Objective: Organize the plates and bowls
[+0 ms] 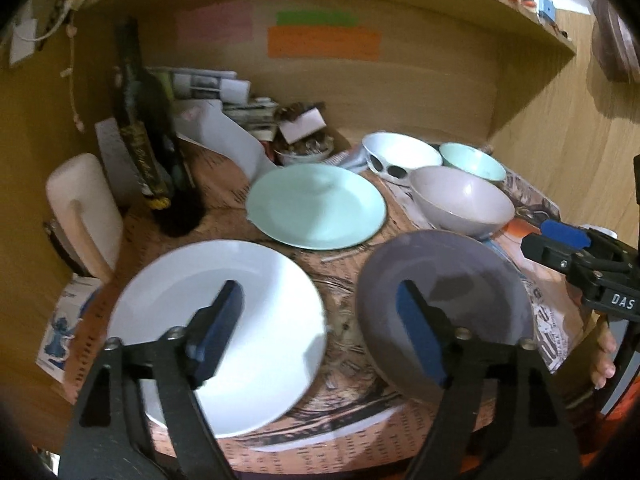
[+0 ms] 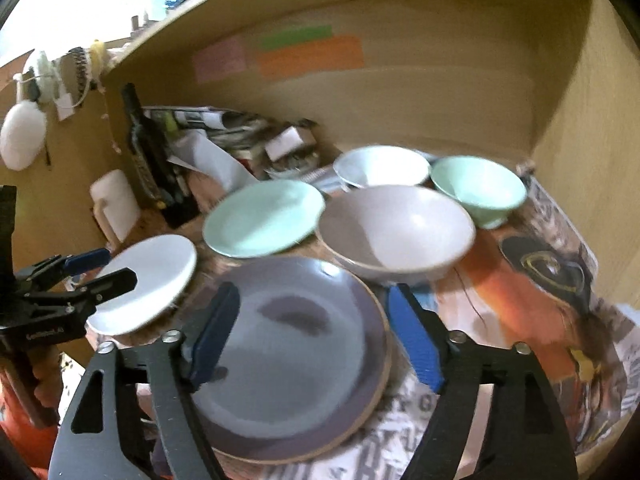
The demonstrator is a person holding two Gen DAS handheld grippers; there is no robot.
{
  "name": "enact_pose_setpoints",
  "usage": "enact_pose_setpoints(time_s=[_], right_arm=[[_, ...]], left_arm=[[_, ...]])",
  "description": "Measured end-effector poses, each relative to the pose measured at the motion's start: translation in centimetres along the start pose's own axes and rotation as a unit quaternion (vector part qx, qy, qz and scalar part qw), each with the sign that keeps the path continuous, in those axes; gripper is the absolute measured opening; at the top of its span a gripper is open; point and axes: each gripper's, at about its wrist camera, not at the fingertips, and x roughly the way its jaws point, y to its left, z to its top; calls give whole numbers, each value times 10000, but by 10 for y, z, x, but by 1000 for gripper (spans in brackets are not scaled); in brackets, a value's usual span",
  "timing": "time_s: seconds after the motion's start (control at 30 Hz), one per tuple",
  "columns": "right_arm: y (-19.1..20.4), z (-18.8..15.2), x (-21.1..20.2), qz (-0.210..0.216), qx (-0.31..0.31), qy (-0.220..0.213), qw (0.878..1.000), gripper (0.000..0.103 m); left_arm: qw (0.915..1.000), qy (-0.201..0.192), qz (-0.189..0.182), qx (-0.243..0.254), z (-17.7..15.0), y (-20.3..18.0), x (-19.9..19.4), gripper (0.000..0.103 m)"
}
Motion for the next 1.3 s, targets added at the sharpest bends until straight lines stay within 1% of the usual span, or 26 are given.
enact_pose_setpoints(time_s=[0.03, 0.1, 0.2, 0.33, 0.47, 0.6, 0.83, 1.0, 1.03, 1.07, 1.1, 1.13, 1.17, 1.23, 1.3], right_arm=[[4, 2, 1, 33, -16, -24, 10000, 86], [14, 6, 4, 145, -65, -58, 9999, 86], [30, 11, 13, 264, -213, -13, 9994, 86], [52, 17, 28, 450, -334, 91, 9984, 86], [75, 21, 46, 614, -425, 222, 9970, 86], [91, 21, 62, 671, -513, 376, 9957, 86], [112, 19, 92, 750, -519, 773, 9928, 86], [122, 19, 111, 676, -688, 1096, 9893, 85], [124, 18, 114, 671, -724, 1153, 9884, 80], [125, 18, 117, 657, -751, 1212, 9876, 77], [127, 17, 120, 648, -785, 1300, 9863, 71], [128, 16, 124, 655, -803, 1383, 9850, 64], [129, 15, 127, 663, -805, 1462, 9837, 61], [130, 12, 134, 672, -787, 1622, 9813, 53], [130, 8, 140, 663, -755, 1768, 9791, 48]], left_arm=[[10000, -61, 12, -7, 0, 4, -3, 91], [9998, -188, 98, -34, 1, 15, -9, 92], [9994, -272, 174, -110, 0, 31, -16, 95], [9988, -292, 274, -277, -2, 53, -20, 97], [9979, -192, 470, -392, -7, 78, -18, 97], [9966, -10, 606, -550, -15, 105, -11, 97], [9933, 338, 680, -871, -35, 146, 1, 97], [9927, 432, 679, -894, -46, 159, 6, 97], [9927, 446, 660, -903, -47, 160, 7, 96], [9927, 465, 635, -918, -48, 162, 8, 92], [9926, 504, 607, -923, -50, 163, 9, 85], [9924, 564, 571, -937, -50, 165, 11, 82], [9920, 614, 532, -962, -51, 167, 13, 77], [9910, 690, 451, -1052, -53, 172, 16, 72], [9898, 791, 370, -1127, -55, 176, 19, 61]])
